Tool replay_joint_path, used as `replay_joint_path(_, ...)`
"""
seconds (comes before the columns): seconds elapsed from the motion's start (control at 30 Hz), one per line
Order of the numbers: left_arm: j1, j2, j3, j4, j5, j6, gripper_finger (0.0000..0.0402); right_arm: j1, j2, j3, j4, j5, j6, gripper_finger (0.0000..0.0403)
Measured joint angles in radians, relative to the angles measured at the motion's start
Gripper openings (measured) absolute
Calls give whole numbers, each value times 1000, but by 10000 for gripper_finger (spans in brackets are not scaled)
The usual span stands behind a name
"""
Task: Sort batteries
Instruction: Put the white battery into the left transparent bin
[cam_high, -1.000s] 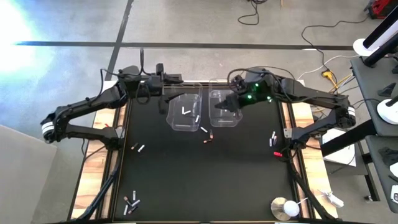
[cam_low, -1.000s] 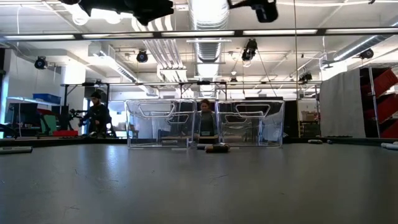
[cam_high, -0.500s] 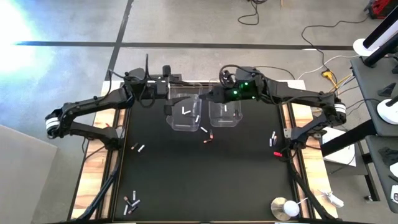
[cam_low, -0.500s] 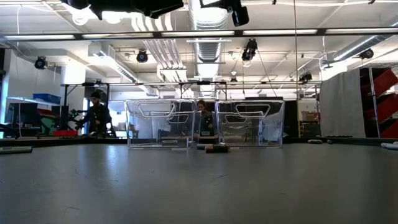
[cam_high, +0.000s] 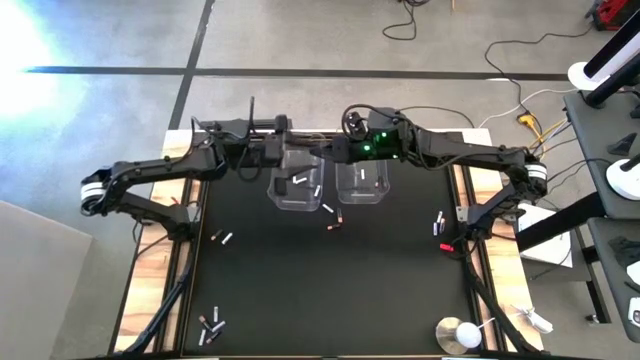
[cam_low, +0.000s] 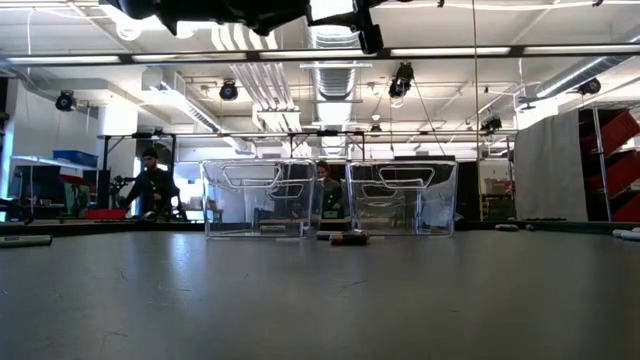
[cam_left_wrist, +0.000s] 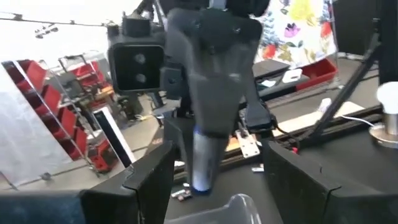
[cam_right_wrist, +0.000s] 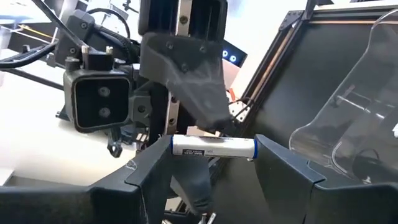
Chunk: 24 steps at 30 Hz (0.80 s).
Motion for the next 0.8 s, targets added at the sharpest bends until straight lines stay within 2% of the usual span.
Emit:
replay_joint_path(0.17,0,22,0,30,-1,-63,219,3,0,2,9,-2,-7,201)
replay_joint_path(0.33,-2,50,0,110,-1,-71,188,3,0,2,10,-4,-15,201)
replay_joint_path(0.67,-1,60,0,108,-5,-113,68,5,-1,2,7,-5,-37,202)
replay_joint_path(0.8,-2,50,0,102,-18,-165,16,8,-2,2,11,6,-50,217)
